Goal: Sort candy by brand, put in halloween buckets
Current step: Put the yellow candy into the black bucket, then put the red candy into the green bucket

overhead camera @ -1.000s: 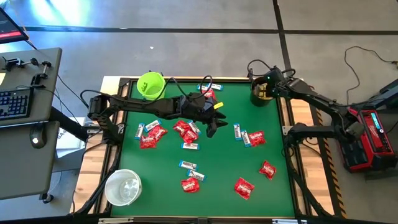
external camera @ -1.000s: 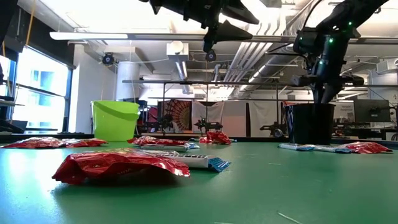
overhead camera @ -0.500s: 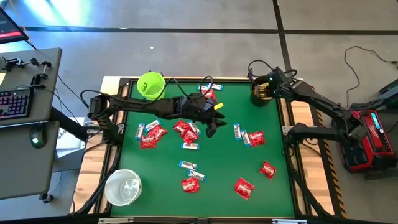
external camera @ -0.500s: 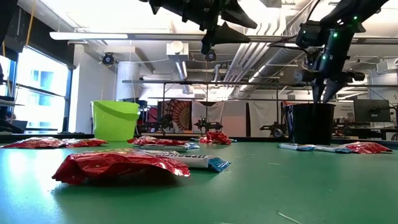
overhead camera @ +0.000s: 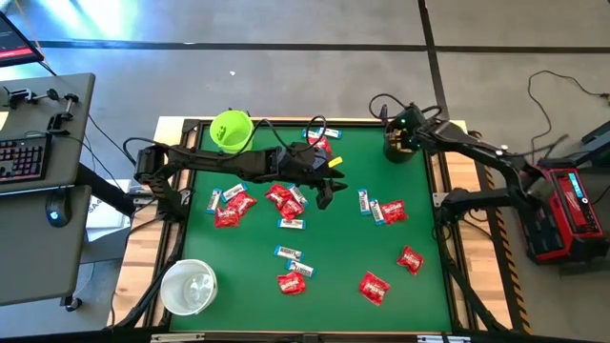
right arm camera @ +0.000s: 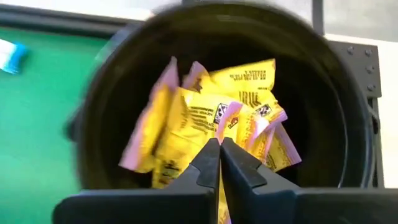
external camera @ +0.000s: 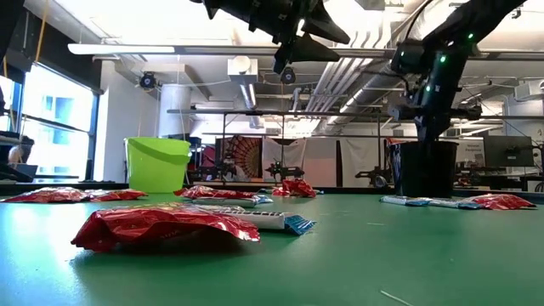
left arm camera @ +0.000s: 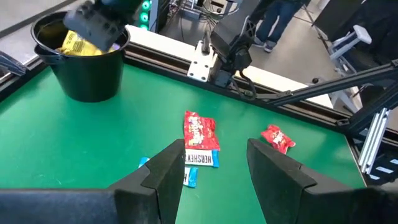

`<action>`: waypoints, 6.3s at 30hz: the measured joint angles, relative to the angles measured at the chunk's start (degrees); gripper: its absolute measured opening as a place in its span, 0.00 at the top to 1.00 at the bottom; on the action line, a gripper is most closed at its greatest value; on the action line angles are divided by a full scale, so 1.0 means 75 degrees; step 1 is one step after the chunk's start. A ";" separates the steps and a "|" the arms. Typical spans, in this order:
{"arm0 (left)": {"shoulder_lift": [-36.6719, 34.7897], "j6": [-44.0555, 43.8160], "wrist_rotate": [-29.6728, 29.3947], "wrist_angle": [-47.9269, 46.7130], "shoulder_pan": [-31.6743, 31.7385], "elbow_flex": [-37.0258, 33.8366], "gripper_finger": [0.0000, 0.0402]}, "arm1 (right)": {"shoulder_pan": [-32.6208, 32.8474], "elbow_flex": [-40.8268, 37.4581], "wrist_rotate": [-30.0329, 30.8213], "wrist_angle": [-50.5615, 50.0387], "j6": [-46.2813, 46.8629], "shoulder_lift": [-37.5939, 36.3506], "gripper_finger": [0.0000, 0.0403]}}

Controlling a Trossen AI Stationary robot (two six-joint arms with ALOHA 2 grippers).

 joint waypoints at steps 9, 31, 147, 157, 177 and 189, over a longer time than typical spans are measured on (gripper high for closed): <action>0.0000 0.0000 -0.0026 -0.0004 -0.0002 0.0000 0.59 | -0.0056 0.0000 0.0080 -0.0080 0.0174 0.0562 0.94; 0.0000 -0.0115 -0.0055 -0.0551 0.0076 0.0000 0.64 | 0.0251 0.2275 -0.1173 -0.1319 -0.1059 -0.0870 0.68; 0.0719 0.0788 0.0944 -0.2695 -0.0734 -0.0880 1.00 | 0.9258 0.0784 -0.5752 -0.2561 -0.5462 0.3955 0.76; 0.0488 0.0775 0.0953 -0.2761 -0.0734 -0.0880 1.00 | 0.9258 0.0787 -0.6162 -0.2332 -0.4824 0.3764 0.98; -0.1265 0.0597 0.0971 -0.2094 -0.0673 -0.0880 1.00 | 0.8559 0.0798 -0.2338 -0.0412 0.0123 -0.0589 1.00; -0.1612 0.0780 0.0176 -0.1244 -0.0684 -0.0877 0.86 | 0.8559 0.0799 0.1080 0.2183 0.0619 -0.1315 1.00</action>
